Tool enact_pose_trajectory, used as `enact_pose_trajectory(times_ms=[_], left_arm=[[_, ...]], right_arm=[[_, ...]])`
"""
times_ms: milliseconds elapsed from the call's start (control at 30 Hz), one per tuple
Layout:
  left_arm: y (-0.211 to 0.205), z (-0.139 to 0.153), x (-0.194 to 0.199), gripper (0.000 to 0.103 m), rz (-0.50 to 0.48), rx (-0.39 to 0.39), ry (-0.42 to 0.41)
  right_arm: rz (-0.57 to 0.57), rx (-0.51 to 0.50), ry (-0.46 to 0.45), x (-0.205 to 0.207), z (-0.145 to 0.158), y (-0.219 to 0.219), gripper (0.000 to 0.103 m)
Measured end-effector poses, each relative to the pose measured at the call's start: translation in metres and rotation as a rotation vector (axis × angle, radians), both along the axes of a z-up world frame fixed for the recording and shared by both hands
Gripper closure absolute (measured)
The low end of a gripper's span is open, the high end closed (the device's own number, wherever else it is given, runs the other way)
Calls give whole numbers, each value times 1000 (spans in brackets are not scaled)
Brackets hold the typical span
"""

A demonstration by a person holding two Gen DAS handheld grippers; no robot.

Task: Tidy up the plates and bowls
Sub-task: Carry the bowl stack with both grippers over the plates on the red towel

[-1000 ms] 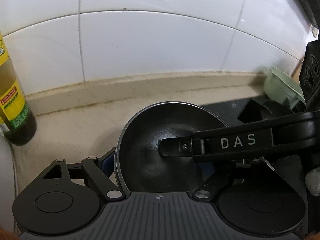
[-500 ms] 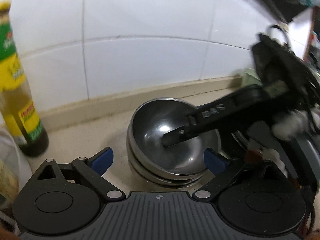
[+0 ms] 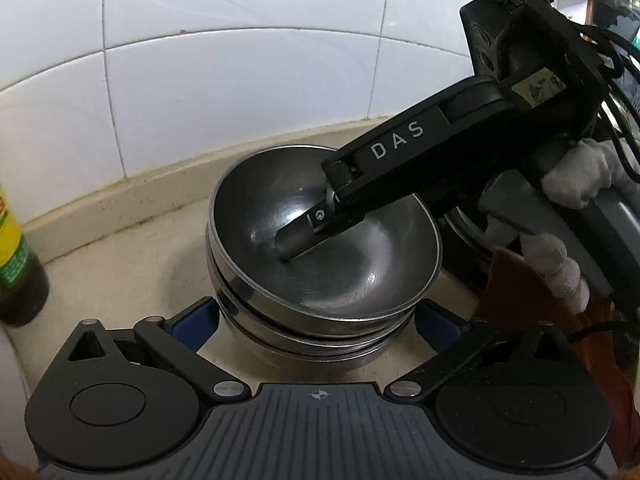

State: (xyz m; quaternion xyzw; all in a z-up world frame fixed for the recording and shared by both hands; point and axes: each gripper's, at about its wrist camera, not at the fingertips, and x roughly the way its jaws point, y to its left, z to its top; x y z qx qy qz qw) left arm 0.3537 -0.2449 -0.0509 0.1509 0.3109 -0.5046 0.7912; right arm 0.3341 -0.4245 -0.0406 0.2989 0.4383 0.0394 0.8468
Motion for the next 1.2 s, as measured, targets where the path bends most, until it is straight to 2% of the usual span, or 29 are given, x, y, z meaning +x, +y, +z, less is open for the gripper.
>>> enact_pose_trajectory(times_ms=[233,433,533,833,1200], left_arm=[[5,-8,6,0,-16,-45,1],[4,-23,16,0,-18,-6,42],[-6,-22,14,0,-22,21,-1],[-19,-18,10,0,33,45,-10],[-19,22,-20,0,76,46,-97]], right_arm=[[8,6,-3,5,-2,-2,39],[31,20,-4,7,-6,1,31],[44,14,-21,7,-7,2,31],[56,-31,-43,11,-4,3,31],[49,-19,-123,-3,31,2,32]])
